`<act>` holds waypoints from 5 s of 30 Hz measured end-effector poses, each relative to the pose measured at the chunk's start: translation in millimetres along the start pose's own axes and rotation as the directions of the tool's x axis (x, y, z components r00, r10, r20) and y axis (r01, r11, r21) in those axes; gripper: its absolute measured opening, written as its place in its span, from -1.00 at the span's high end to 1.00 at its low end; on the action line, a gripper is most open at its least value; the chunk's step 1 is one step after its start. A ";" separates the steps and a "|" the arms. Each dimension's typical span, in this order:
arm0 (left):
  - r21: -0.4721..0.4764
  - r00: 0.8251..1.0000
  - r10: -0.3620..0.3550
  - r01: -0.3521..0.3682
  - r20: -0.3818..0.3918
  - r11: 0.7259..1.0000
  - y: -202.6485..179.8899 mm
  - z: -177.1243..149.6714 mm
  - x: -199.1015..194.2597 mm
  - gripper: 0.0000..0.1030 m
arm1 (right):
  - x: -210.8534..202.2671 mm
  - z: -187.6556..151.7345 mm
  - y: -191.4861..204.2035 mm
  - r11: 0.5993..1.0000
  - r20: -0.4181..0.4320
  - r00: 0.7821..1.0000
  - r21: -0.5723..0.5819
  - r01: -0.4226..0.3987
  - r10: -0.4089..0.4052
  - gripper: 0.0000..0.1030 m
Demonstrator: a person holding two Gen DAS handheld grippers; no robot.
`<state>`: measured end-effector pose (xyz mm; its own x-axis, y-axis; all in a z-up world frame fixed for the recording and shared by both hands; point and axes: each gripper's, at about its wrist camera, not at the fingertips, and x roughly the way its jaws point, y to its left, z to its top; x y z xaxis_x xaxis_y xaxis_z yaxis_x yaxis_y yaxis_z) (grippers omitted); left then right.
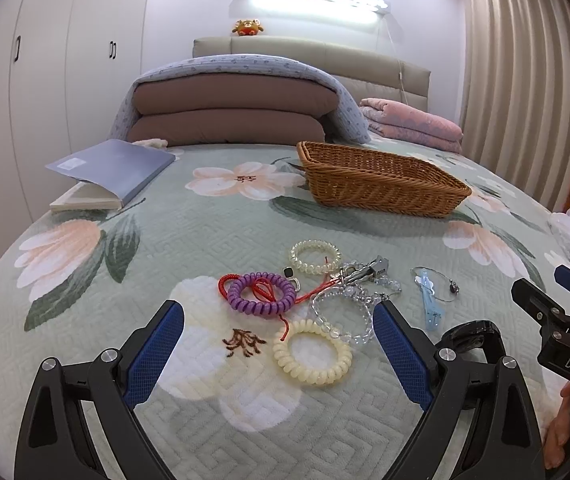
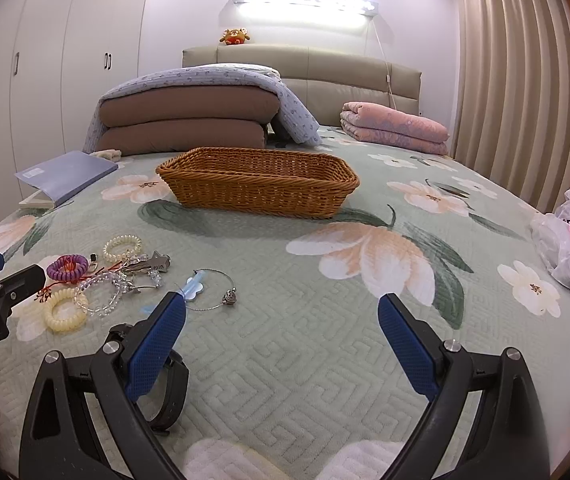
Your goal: Organize jewelry
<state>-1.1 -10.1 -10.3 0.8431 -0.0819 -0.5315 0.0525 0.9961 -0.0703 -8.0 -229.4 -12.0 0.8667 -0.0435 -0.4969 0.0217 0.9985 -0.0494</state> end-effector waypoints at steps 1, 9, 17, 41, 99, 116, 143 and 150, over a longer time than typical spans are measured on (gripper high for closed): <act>0.000 1.000 0.000 0.000 0.000 1.000 -0.1 -0.2 0.3 -0.86 | 0.2 0.0 0.1 1.000 0.000 1.000 0.001 0.000 0.000 -0.89; 0.000 1.000 0.000 0.000 -0.001 1.000 0.6 0.0 0.3 -0.86 | 0.4 -0.4 0.3 1.000 0.001 1.000 0.001 0.000 0.000 -0.89; 0.000 1.000 0.000 0.000 0.001 1.000 -0.2 0.0 0.0 -0.86 | 0.2 -0.6 0.6 1.000 0.000 1.000 0.001 -0.001 0.001 -0.89; -0.001 1.000 -0.002 0.002 0.001 1.000 -0.6 -1.1 -1.9 -0.86 | 0.4 -1.0 1.5 1.000 0.000 1.000 0.002 -0.002 0.002 -0.89; -0.057 0.991 -0.100 0.096 -0.089 0.994 20.2 3.7 -10.1 -0.86 | -7.3 1.9 -0.4 0.996 -0.005 0.996 0.019 -0.084 0.084 -0.89; -0.282 0.916 -0.261 0.175 -0.306 0.944 58.6 -4.8 38.7 -0.25 | -10.6 -14.6 4.8 0.973 -0.099 0.968 0.021 -0.231 0.232 -0.22; -0.087 0.957 -0.142 0.124 -0.252 0.989 5.4 -10.7 29.2 0.82 | 15.8 -25.9 32.1 0.959 -0.241 0.931 -0.009 -0.284 0.273 0.82; -0.096 0.962 -0.220 0.207 -0.162 0.974 3.4 -1.3 2.7 0.82 | 7.0 -19.6 17.3 0.967 -0.204 0.946 0.022 -0.254 0.253 0.86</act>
<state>0.7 -7.0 -13.0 0.7126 -0.3033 -0.6326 0.1743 0.9500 -0.2590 -11.3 -213.1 -33.2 0.7235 0.2048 -0.6592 -0.1877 0.9774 0.0976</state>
